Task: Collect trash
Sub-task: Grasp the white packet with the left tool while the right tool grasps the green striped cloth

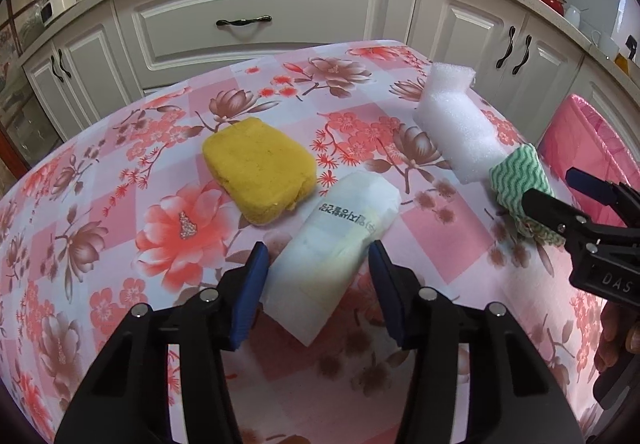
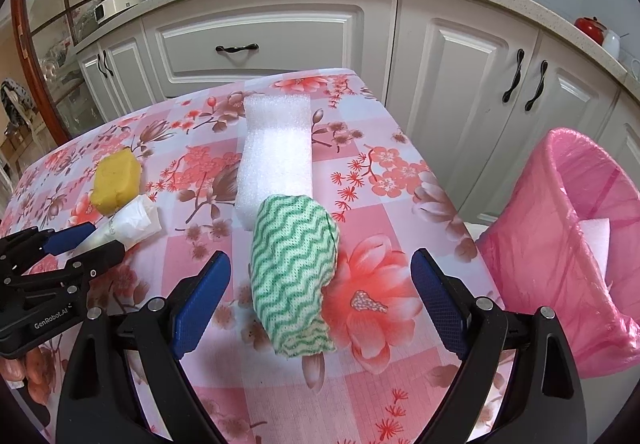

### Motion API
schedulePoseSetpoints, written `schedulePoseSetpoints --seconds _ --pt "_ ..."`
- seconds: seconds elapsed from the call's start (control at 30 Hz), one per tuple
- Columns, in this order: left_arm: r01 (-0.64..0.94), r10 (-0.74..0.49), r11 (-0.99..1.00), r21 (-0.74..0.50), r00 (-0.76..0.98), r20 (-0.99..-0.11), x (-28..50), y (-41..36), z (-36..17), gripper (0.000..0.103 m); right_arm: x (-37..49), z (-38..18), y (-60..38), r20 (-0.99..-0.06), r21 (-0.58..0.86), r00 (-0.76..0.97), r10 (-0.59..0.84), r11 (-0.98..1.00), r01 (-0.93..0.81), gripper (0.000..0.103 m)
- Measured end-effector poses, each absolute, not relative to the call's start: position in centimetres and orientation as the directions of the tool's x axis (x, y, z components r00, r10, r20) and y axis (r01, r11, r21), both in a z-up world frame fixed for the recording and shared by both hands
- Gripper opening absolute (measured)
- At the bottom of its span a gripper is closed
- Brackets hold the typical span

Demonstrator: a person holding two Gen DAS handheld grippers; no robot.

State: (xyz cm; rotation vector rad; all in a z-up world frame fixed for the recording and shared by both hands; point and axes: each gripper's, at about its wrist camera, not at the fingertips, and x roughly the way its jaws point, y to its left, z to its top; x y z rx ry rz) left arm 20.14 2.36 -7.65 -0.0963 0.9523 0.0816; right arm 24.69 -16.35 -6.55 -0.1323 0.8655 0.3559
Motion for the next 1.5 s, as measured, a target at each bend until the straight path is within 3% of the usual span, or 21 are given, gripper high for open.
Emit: schedulePoseSetpoints --seconds 0.27,0.5,0.77,1.5 --pt "-0.116 -0.011 0.989 -0.093 0.571 -0.821 20.1 2.6 -7.5 0.041 25.3 -7.2 -15.9 -0.785 0.039 0.567 0.251 0.933 -0.358 0.076" --pt "-0.094 -0.046 0.988 -0.123 0.577 -0.816 19.6 1.7 -7.2 0.033 25.0 -7.5 -15.8 -0.798 0.037 0.545 0.257 0.924 -0.381 0.037" --pt "-0.084 -0.052 0.989 -0.125 0.587 -0.808 18.4 0.6 -6.7 0.022 23.4 -6.6 -16.8 -0.777 0.040 0.567 0.274 0.919 -0.391 0.030" --pt "-0.067 -0.057 0.989 -0.134 0.657 -0.751 14.4 -2.2 -2.2 0.020 18.7 -1.7 -20.8 -0.690 0.067 0.648 0.321 0.921 -0.384 0.030"
